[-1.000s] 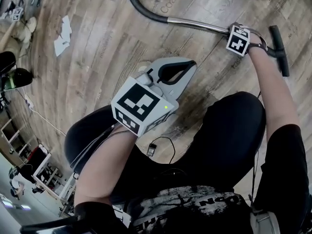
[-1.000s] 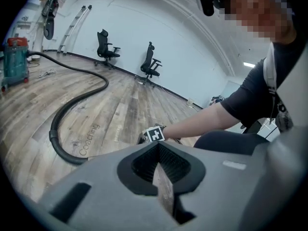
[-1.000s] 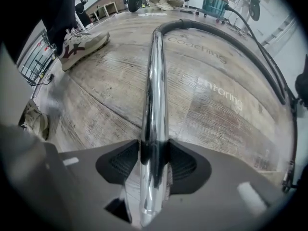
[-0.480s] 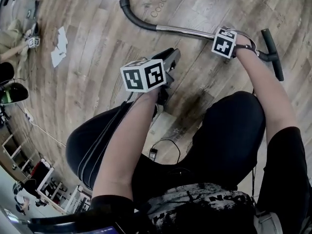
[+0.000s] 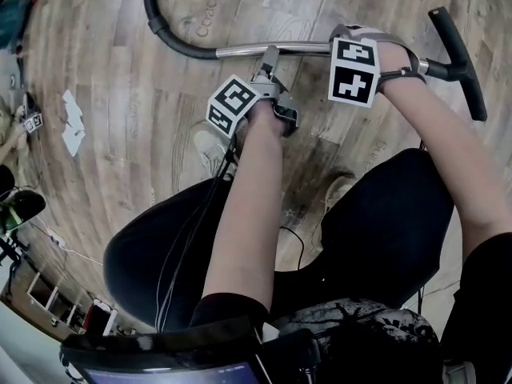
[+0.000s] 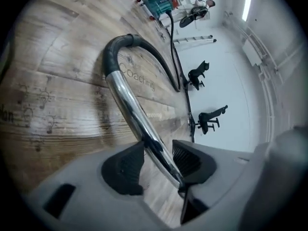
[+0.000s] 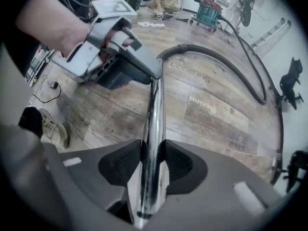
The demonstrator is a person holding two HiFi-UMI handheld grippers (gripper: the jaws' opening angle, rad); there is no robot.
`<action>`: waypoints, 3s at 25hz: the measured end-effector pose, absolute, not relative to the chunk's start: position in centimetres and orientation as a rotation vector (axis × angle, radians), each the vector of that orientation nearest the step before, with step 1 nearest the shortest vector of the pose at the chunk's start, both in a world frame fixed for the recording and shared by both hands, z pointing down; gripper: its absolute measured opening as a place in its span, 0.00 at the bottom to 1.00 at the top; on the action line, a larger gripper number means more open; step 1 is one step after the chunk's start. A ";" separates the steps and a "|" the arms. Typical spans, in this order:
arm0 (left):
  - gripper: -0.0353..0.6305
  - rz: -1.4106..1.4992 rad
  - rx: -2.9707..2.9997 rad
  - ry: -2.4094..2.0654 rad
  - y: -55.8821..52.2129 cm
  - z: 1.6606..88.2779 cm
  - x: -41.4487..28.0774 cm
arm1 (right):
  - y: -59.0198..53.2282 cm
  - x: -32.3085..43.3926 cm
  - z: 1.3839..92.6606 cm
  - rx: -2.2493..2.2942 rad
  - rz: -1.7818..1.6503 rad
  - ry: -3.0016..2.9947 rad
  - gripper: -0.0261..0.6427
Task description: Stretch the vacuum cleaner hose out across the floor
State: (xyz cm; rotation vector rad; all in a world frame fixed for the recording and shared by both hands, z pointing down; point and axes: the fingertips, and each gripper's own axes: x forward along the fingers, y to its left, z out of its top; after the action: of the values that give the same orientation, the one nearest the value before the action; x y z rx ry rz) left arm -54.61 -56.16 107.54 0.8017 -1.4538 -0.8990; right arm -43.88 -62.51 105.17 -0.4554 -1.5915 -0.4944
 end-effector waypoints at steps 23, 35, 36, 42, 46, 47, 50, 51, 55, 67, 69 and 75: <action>0.37 -0.733 0.886 -1.389 -52.4 110.4 -50.8 | -63.9 -41.5 114.8 -0.520 -0.253 -1.574 0.24; 0.37 -0.674 0.909 -1.390 -51.5 110.8 -50.6 | -63.0 -40.7 118.2 -0.488 -0.355 -1.529 0.44; 0.37 -0.671 0.909 -1.388 -51.4 110.8 -50.5 | -63.1 -40.6 118.1 -0.482 -0.347 -1.535 0.43; 0.37 -0.647 0.929 -1.393 -51.9 110.8 -50.3 | -63.5 -41.2 117.5 -0.446 -0.367 -1.565 0.31; 0.41 -0.670 0.902 -1.416 -52.7 111.7 -50.8 | -63.0 -40.2 116.7 -0.457 -0.338 -1.538 0.30; 0.43 -0.688 0.892 -1.424 -53.1 111.8 -50.9 | -63.0 -40.0 116.1 -0.458 -0.332 -1.536 0.30; 0.55 -0.801 0.874 -1.435 -54.9 111.8 -51.1 | -63.3 -39.8 113.5 -0.443 -0.327 -1.539 0.30; 0.57 -0.850 0.872 -1.435 -55.7 111.6 -51.2 | -63.3 -39.8 112.6 -0.440 -0.327 -1.545 0.30; 0.57 -1.042 0.876 -1.431 -59.1 110.8 -52.1 | -61.9 -40.5 110.1 -0.456 -0.318 -1.587 0.30; 0.25 -1.121 0.864 -1.443 -61.3 108.8 -53.2 | -61.3 -41.3 110.2 -0.433 -0.486 -1.668 0.33; 0.25 -1.083 0.913 -1.449 -62.2 107.2 -52.5 | -61.7 -41.5 110.7 -0.415 -0.551 -1.693 0.33; 0.26 -1.105 0.899 -1.427 -64.0 104.0 -52.3 | -63.5 -42.7 109.6 -0.344 -0.482 -1.781 0.18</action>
State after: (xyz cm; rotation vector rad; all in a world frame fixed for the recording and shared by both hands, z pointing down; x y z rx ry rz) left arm -52.28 -63.96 104.00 0.8993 -1.4275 -1.1050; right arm -42.74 -63.54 109.61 -0.3438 -1.7812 -0.4824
